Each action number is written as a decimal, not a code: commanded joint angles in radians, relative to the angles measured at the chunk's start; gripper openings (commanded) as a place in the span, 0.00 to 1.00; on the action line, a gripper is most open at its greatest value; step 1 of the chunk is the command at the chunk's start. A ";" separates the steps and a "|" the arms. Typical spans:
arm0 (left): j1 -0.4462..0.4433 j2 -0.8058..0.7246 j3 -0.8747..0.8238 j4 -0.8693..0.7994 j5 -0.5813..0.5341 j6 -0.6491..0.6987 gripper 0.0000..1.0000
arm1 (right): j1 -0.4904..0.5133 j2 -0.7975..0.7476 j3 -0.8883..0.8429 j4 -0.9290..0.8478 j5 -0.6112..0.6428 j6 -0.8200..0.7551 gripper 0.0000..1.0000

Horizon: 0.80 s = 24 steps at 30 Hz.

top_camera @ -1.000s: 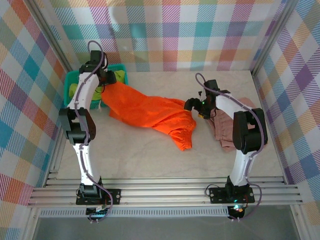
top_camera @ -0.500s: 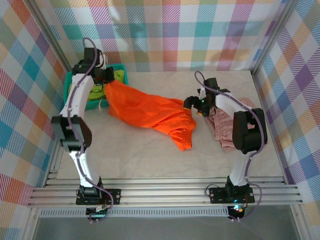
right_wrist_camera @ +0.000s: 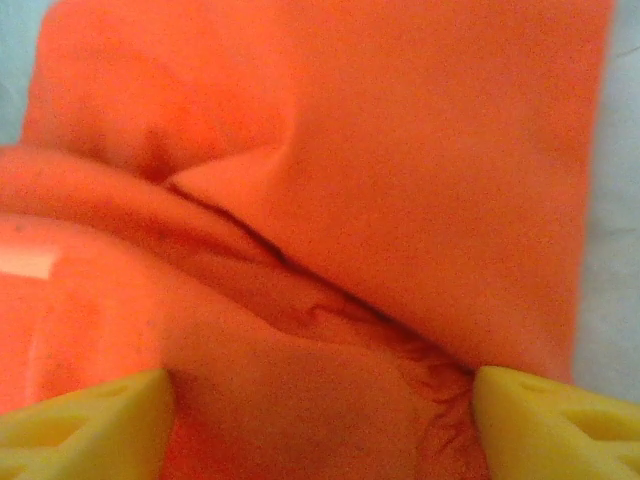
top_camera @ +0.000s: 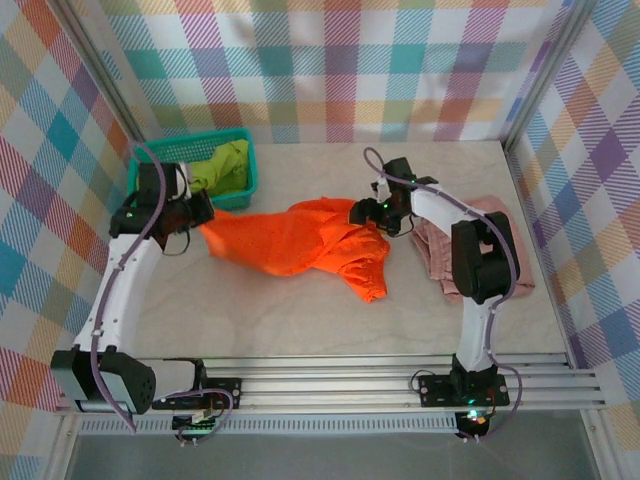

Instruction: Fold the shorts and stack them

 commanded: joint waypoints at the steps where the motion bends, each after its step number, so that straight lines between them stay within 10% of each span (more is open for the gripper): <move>1: -0.003 -0.038 -0.116 0.012 -0.033 -0.066 0.00 | 0.040 0.051 0.029 -0.062 0.033 -0.043 0.71; 8: -0.004 -0.049 -0.171 0.036 -0.022 -0.087 0.00 | 0.060 0.055 0.086 -0.091 0.105 -0.068 0.32; 20: -0.004 0.122 0.306 0.065 0.011 -0.077 0.00 | 0.039 0.073 0.659 -0.123 0.319 -0.221 0.02; 24: -0.005 0.021 0.299 0.163 0.014 -0.067 0.00 | 0.025 -0.062 0.573 0.061 0.299 -0.306 0.04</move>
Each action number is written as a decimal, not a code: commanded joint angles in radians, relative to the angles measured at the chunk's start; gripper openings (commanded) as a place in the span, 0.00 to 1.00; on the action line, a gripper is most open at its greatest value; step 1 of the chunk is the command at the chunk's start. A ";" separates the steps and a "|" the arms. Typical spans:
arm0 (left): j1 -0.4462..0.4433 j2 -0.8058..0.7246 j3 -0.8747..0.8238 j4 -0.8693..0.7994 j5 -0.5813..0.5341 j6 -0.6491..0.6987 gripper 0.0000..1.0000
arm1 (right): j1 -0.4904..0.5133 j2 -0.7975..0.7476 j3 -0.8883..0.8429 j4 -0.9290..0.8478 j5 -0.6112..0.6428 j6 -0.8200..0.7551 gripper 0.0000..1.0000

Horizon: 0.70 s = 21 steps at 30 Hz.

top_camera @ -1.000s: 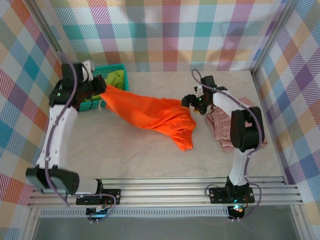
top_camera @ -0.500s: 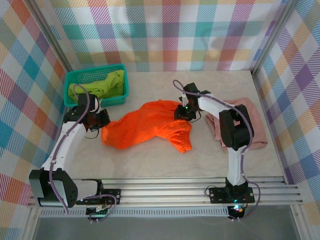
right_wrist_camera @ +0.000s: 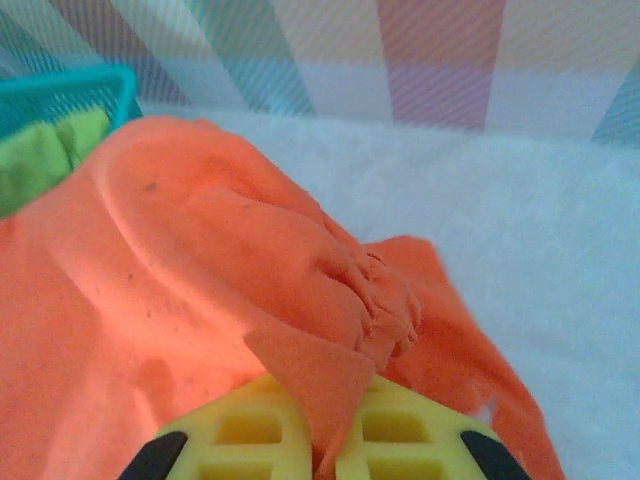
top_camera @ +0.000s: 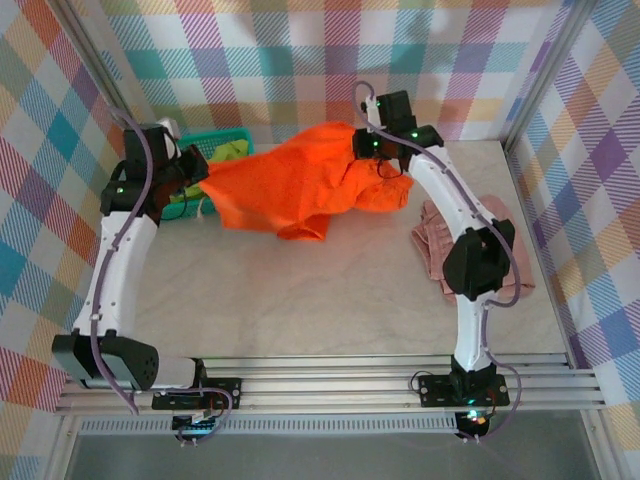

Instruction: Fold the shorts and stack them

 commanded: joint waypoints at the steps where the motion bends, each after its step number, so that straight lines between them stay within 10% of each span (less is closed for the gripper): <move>1: -0.006 -0.125 -0.053 0.088 0.013 0.012 0.00 | -0.012 -0.145 -0.122 0.177 0.009 -0.132 0.06; 5: -0.012 -0.309 -0.337 0.175 -0.011 -0.053 0.00 | -0.012 -0.369 -0.547 0.462 -0.039 -0.281 0.20; 9: -0.058 -0.470 -0.645 0.227 -0.041 -0.183 0.02 | -0.012 -0.546 -0.934 0.624 -0.122 -0.349 0.55; 15: -0.116 -0.565 -0.905 0.159 -0.121 -0.286 0.36 | -0.012 -0.781 -1.234 0.589 -0.236 -0.189 0.73; 21: -0.116 -0.561 -0.758 0.065 -0.186 -0.181 0.81 | -0.012 -0.750 -1.093 0.319 -0.154 0.042 0.75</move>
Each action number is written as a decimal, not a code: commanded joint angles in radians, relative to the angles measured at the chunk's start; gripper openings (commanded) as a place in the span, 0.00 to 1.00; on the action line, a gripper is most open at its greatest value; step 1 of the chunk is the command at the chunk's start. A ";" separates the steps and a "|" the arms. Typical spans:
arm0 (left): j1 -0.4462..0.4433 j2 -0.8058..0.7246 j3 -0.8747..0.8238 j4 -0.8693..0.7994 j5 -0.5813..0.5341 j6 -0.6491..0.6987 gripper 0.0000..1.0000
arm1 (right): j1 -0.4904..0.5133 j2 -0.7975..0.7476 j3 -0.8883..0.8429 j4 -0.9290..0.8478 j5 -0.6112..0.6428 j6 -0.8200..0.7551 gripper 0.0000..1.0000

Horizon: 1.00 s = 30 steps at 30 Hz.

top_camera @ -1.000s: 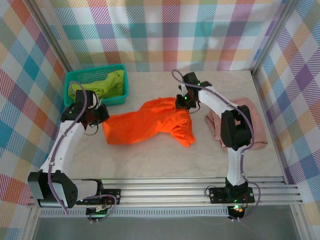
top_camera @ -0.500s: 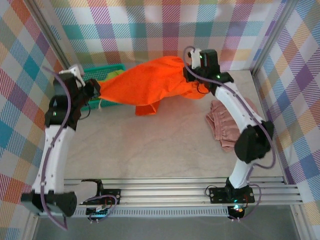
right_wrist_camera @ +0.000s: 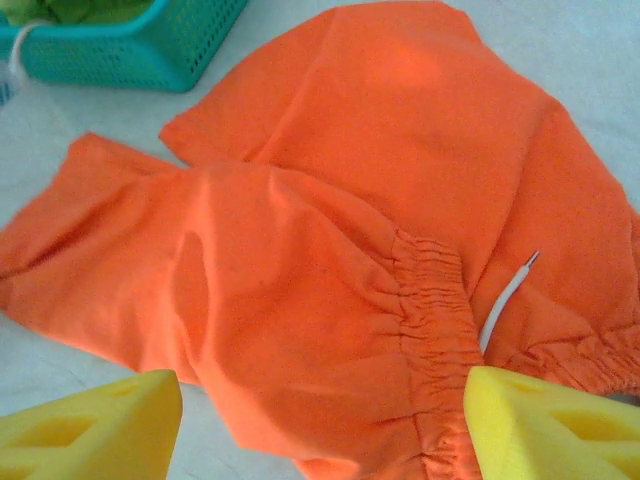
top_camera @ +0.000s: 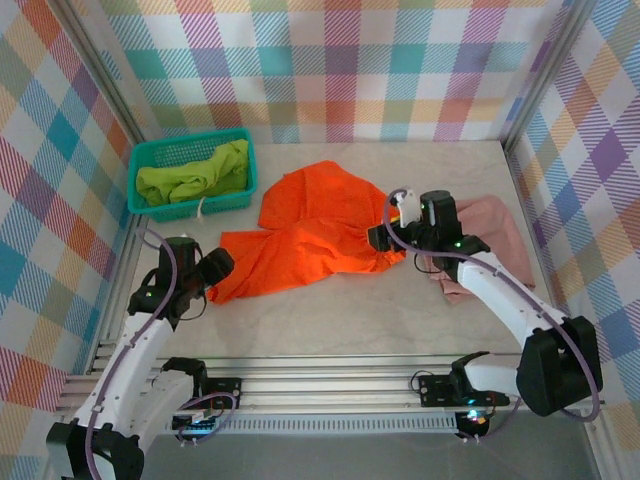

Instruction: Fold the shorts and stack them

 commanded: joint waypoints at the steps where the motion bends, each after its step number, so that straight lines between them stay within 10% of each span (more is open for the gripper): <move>1: -0.005 -0.010 0.145 -0.020 -0.053 0.059 0.83 | 0.002 0.083 0.173 -0.191 0.046 0.160 0.77; 14: -0.031 0.213 0.190 -0.015 0.089 0.070 0.87 | -0.004 0.741 0.816 -0.644 0.099 0.405 0.68; 30: -0.039 0.222 0.128 0.006 0.075 0.077 0.88 | 0.007 0.971 0.895 -0.612 0.022 0.341 0.61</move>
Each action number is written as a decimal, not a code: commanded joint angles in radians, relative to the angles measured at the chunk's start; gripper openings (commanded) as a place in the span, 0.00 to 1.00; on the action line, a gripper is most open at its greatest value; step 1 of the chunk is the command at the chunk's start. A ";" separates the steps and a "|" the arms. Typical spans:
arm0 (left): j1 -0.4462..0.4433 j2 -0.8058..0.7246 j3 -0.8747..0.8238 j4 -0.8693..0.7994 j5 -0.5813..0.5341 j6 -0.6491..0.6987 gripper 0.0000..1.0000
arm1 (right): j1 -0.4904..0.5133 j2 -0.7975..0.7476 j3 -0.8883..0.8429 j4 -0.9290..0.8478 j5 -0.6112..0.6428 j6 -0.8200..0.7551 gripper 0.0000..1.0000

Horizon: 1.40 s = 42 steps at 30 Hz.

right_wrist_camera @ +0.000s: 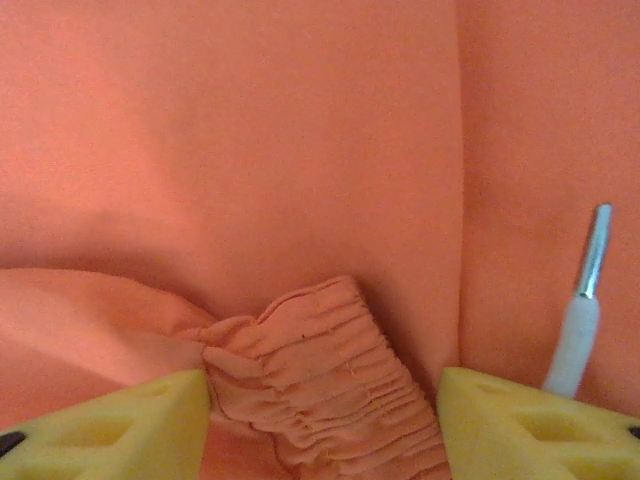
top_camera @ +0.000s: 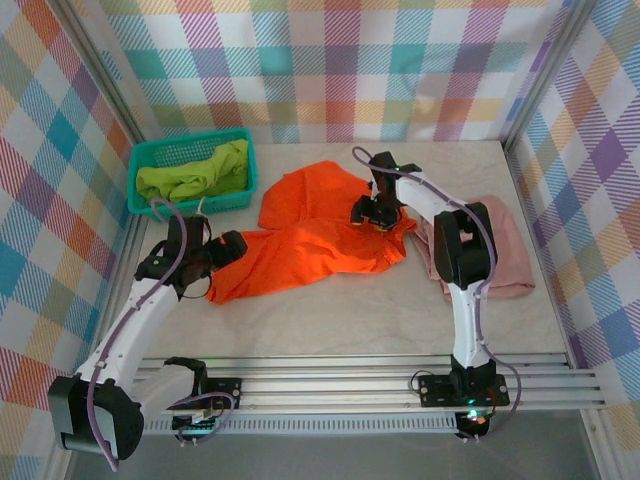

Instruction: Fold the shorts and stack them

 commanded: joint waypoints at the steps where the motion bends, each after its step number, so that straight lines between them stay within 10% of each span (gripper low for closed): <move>1: -0.008 0.000 -0.014 0.012 0.001 0.018 0.88 | 0.007 0.037 0.043 -0.005 -0.045 -0.030 0.60; 7: -0.008 -0.004 -0.022 0.012 -0.002 0.015 0.88 | 0.018 0.051 0.055 0.004 -0.079 -0.064 0.49; 17: -0.008 -0.023 -0.028 0.004 -0.014 0.013 0.88 | 0.025 0.007 0.041 0.024 -0.039 -0.159 0.03; 35: -0.008 -0.072 -0.018 0.041 -0.054 0.004 0.88 | 0.212 -0.837 -0.744 0.366 -0.040 -0.447 0.01; 42: -0.011 -0.072 -0.025 0.088 -0.019 0.007 0.89 | 0.311 -1.040 -0.977 0.269 0.007 -0.508 0.16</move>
